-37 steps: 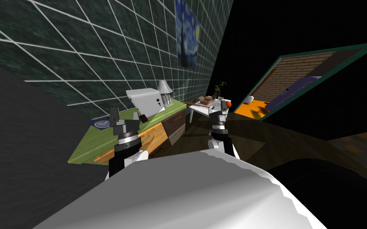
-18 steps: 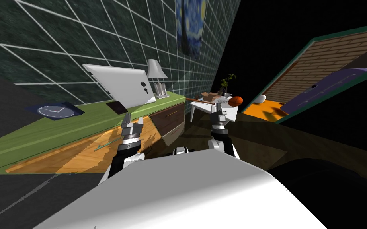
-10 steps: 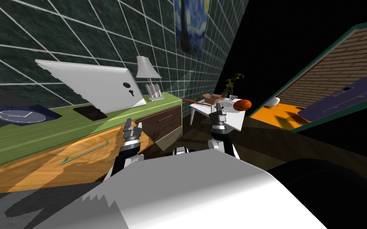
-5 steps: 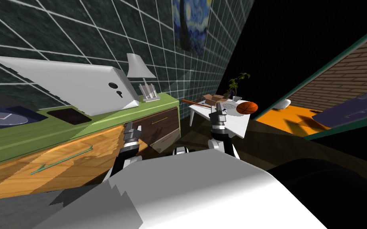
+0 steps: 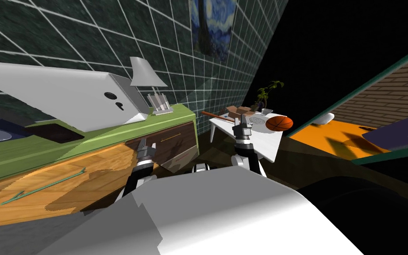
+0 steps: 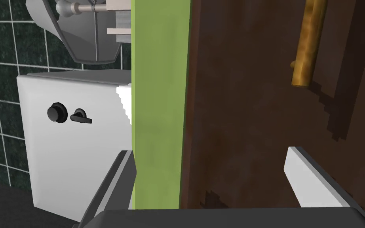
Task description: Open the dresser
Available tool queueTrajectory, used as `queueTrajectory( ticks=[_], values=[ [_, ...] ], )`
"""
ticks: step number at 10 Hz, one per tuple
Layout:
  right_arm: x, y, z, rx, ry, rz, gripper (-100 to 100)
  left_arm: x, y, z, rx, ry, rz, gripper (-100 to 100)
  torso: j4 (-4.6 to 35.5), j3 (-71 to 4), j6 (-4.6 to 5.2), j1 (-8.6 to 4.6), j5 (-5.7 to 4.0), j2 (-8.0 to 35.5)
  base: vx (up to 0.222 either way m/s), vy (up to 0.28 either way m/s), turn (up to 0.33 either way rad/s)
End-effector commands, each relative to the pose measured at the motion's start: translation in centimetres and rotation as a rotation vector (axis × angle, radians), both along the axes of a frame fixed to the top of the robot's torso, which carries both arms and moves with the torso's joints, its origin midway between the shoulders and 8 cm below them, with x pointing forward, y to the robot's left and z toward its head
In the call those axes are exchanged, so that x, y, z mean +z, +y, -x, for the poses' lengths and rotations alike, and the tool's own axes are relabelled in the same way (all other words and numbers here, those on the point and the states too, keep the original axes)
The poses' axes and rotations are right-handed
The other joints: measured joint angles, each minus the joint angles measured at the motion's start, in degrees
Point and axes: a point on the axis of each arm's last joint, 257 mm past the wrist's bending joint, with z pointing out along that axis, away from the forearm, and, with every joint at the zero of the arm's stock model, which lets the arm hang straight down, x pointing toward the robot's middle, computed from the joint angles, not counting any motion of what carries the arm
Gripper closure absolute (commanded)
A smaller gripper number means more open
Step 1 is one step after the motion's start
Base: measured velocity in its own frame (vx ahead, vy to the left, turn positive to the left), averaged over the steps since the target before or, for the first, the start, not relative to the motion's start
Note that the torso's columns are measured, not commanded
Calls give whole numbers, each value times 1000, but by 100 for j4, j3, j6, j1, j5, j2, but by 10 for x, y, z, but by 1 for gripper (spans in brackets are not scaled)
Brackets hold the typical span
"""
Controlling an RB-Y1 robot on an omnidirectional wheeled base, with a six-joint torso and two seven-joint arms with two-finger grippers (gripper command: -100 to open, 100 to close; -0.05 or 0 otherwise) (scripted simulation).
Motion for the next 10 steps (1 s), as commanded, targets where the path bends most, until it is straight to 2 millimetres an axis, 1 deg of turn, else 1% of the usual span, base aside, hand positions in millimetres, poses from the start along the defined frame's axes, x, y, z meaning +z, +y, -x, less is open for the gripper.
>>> queueTrajectory(
  ticks=[1, 2, 3, 5, 6, 9, 10],
  values=[
    [0, 0, 0, 0, 0, 0, 0, -29, 14, 5, 56, 33, 78, -100, -1, -2, 0, 8, 3, -1, 116, -201, 135],
    [0, 0, 0, 0, 0, 0, 0, -37, 16, 7, 74, 39, 107, -100, -3, -6, -2, -9, -1, -9, 112, -190, 101],
    [0, 0, 0, 0, 0, 0, 0, -45, 17, 9, 93, 42, 141, -100, -3, -6, 1, 0, -1, -7, 58, -134, 33],
    [0, 0, 0, 0, 0, 0, 0, -59, 15, 13, 130, 44, 213, -100, 3, 7, 0, 29, 9, 11, 52, -86, 32],
    [0, 0, 0, 0, 0, 0, 0, -63, 13, 14, 140, 43, 234, -100, 2, 4, -1, 26, 8, 7, 31, -47, 18],
    [0, 0, 0, 0, 0, 0, 0, -49, 18, 17, 137, 42, 218, -100, -1, -3, -1, 20, 6, -4, 44, 9, -11],
    [0, 0, 0, 0, 0, 0, 0, -51, 17, 17, 136, 41, 219, -100, -5, -12, -1, 17, 5, -18, 41, 18, -4]
  ],
)
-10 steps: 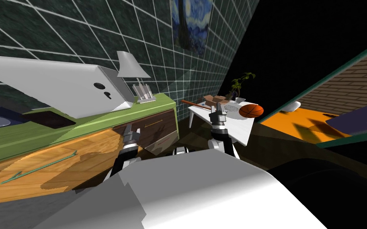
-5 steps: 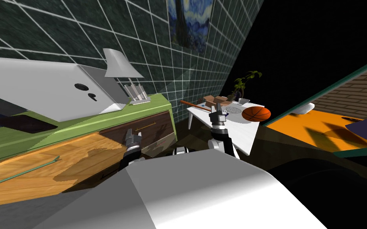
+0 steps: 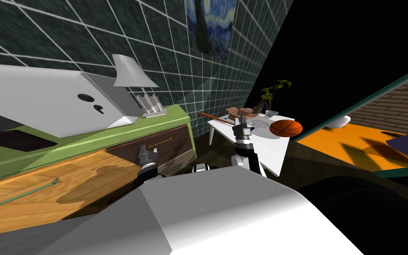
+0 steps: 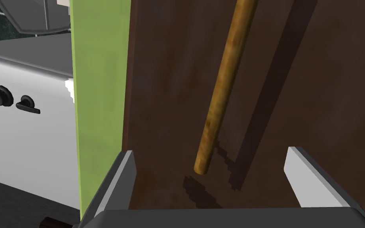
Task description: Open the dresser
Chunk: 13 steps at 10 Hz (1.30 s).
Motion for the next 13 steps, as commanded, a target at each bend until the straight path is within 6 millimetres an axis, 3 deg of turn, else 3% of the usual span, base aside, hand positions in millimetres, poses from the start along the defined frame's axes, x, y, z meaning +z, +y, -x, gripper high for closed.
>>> queueTrajectory(
  ticks=[1, 3, 13],
  values=[
    [0, 0, 0, 0, 0, 0, 0, -6, -2, -2, -3, 1, 2, 100, 2, 7, 0, -12, -2, 15, -32, -11, 27],
    [0, 0, 0, 0, 0, 0, 0, 4, -2, 0, -3, -8, -4, 100, -18, 18, 13, -7, 24, 12, -58, -14, 16],
    [0, 0, 0, 0, 0, 0, 0, 6, -5, 9, -8, 3, -5, 100, -5, 8, 14, -24, 4, 8, -145, -77, 9]
  ],
)
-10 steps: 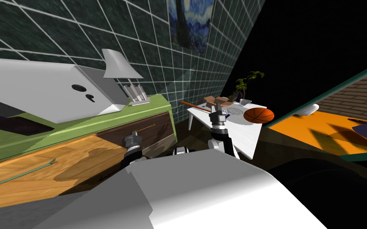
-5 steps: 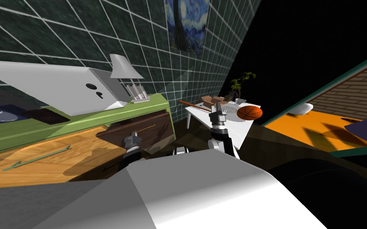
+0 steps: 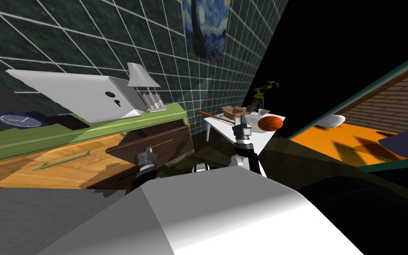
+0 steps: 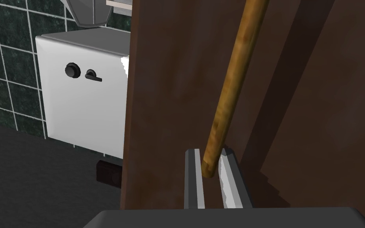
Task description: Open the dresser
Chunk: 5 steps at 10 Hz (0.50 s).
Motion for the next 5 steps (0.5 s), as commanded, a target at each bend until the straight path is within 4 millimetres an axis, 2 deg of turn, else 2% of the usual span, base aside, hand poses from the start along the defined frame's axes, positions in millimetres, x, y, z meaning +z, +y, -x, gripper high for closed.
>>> queueTrajectory(
  ticks=[1, 5],
  values=[
    [0, 0, 0, 0, 0, 0, 0, 3, 1, 4, 3, 5, 2, -100, 4, -17, -5, 18, -8, -25, -12, -13, -8],
    [0, 0, 0, 0, 0, 0, 0, 25, 5, 16, 9, 5, 3, -100, 10, -2, -13, 13, -9, 3, 33, -1, -11]
  ],
)
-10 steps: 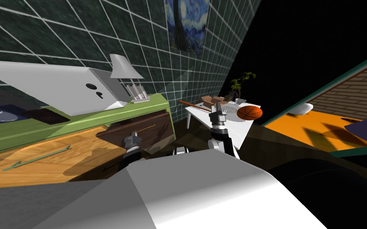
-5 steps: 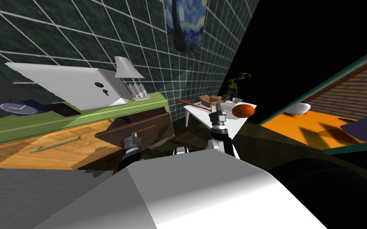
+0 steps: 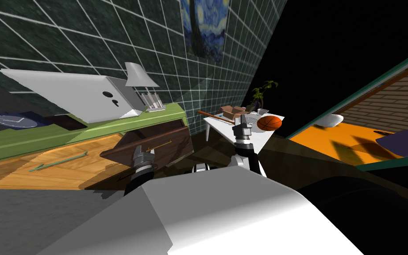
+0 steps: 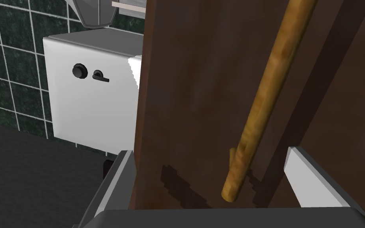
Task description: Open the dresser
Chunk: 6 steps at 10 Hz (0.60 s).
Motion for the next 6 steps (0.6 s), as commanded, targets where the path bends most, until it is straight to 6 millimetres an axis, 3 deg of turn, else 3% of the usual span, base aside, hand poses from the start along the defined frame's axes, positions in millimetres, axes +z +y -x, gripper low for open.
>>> queueTrajectory(
  ticks=[1, 5, 6],
  values=[
    [0, 0, 0, 0, 0, 0, 0, 15, 2, 8, 3, 0, 0, -100, 1, 7, 0, -3, 1, 10, 24, -6, -9],
    [0, 0, 0, 0, 0, 0, 0, 38, 4, 20, 5, 1, -3, -100, -1, 3, -1, 1, 2, 5, 23, -4, -11],
    [0, 0, 0, 0, 0, 0, 0, 33, 3, 19, 7, 5, 0, -100, 8, 2, -2, -7, -9, 10, 12, 0, 0]
  ],
)
